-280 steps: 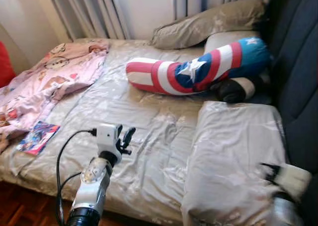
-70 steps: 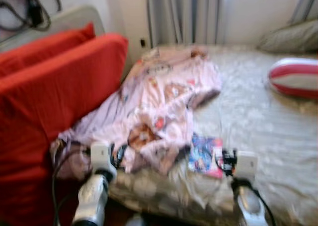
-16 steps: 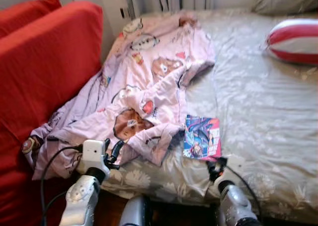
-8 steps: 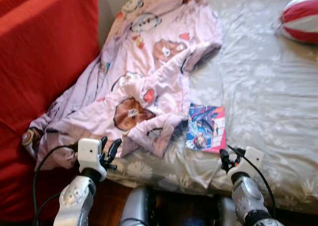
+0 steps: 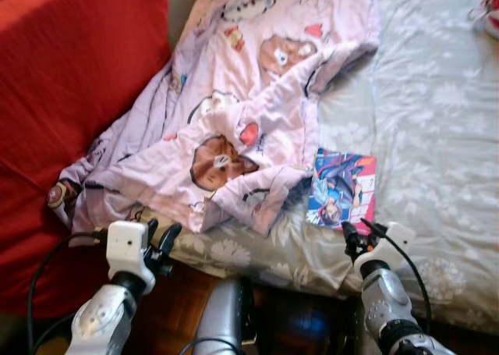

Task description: Clean up the room

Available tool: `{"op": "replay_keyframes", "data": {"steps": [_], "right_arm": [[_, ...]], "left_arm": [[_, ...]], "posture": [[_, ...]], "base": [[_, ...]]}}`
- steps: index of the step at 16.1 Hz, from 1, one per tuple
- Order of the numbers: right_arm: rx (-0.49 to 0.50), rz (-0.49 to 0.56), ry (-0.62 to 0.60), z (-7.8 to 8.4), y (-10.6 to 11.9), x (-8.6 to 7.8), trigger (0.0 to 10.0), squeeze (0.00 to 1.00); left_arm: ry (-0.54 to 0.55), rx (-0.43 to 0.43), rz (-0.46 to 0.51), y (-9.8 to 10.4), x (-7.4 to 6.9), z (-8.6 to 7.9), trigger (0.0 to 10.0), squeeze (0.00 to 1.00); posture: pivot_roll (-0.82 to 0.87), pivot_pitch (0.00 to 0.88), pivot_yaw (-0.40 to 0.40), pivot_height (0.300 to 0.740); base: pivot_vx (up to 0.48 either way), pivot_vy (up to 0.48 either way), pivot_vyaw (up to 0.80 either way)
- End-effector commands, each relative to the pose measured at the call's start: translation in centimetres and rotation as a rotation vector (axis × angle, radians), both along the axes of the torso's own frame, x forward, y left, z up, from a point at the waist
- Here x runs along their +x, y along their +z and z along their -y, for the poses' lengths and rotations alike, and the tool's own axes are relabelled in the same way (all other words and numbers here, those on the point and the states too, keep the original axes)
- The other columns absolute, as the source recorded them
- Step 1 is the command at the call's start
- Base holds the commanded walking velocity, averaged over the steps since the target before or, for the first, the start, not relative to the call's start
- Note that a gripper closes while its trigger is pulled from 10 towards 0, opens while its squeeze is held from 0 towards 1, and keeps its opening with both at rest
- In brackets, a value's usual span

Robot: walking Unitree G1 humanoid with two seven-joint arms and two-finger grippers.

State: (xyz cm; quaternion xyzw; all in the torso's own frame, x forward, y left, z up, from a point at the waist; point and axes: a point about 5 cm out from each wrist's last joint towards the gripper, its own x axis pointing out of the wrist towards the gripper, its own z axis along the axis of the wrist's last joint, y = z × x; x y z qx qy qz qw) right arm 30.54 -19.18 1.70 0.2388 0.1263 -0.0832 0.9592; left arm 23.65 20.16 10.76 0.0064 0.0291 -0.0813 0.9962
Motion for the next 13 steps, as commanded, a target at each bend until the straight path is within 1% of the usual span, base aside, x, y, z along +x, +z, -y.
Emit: {"op": "replay_keyframes", "data": {"steps": [1,3,6,10,13], "right_arm": [[0.026,0.018,-0.003,-0.4,0.1,0.1,10.0,0.0],[0.028,0.055,-0.046,0.4,0.7,0.4,10.0,0.0],[0.042,0.088,-0.106,1.6,1.0,0.2,10.0,0.0],[0.059,0.123,-0.13,1.8,1.2,0.2,10.0,0.0],[0.08,0.121,-0.124,1.2,1.0,0.1,10.0,0.0]], "left_arm": [[0.033,0.025,-0.027,0.1,-0.8,-1.1,10.0,0.0],[0.037,0.027,-0.037,0.2,-1.1,-1.2,10.0,0.0],[0.038,0.029,-0.05,0.2,-1.4,-1.2,10.0,0.0],[0.04,0.029,-0.059,0.3,-1.5,-1.4,10.0,0.0],[0.038,0.027,-0.062,0.3,-1.4,-1.4,10.0,0.0]], "posture": [[0.27,0.34,0.203,0.625],[0.27,0.344,0.205,0.625],[0.27,0.351,0.207,0.625],[0.27,0.351,0.206,0.625],[0.26,0.346,0.207,0.625]], "base": [[0.0,0.0,0.0],[0.0,0.0,0.0],[0.0,0.0,0.0],[0.0,0.0,0.0],[0.0,0.0,0.0]]}}
